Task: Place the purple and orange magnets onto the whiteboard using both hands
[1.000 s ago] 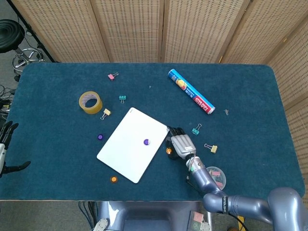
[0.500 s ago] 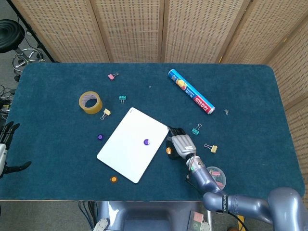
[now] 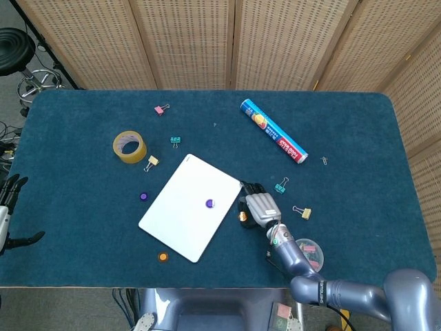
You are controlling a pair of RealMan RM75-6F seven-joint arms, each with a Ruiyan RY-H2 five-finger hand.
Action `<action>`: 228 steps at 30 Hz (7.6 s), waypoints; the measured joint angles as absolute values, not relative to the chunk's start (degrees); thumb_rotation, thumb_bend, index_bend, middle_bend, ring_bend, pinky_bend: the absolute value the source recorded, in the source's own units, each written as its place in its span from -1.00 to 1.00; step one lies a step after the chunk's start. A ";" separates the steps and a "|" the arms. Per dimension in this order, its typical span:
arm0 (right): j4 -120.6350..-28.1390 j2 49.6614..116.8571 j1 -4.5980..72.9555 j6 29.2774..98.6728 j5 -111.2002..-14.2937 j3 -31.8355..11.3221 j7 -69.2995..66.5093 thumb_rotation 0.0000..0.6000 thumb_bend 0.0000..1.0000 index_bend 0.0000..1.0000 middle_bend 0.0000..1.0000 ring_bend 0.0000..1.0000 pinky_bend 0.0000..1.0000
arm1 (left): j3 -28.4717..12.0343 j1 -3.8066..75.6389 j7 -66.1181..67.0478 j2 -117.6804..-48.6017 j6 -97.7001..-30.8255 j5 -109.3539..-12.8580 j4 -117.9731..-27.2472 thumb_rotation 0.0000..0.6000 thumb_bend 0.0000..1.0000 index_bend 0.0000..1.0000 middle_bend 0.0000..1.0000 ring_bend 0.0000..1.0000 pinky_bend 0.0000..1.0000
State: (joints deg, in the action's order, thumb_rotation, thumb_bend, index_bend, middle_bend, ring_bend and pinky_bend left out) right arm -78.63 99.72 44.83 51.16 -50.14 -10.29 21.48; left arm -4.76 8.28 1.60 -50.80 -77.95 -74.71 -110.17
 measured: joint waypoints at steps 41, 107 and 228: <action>-79.23 111.60 56.88 50.93 -40.16 -16.95 30.82 1.00 -0.26 0.06 -1.00 -1.00 -1.00 | -4.32 7.87 -2.24 -49.12 -77.67 -76.48 -109.83 1.00 -1.00 -1.00 -1.00 -1.00 -1.00; -86.40 68.42 23.72 81.01 -78.54 -0.74 -1.82 1.00 -1.00 -0.66 -1.00 -1.00 -1.00 | -6.23 16.56 7.94 -61.22 -69.70 -74.49 -102.42 1.00 -1.00 -1.00 -1.00 -1.00 -1.00; -78.92 66.33 6.91 82.16 -83.88 -5.02 -18.33 1.00 -1.00 -0.46 -1.00 -1.00 -1.00 | -8.82 41.49 25.24 -93.54 -51.02 -47.39 -72.97 1.00 -0.31 0.00 -1.00 -1.00 -1.00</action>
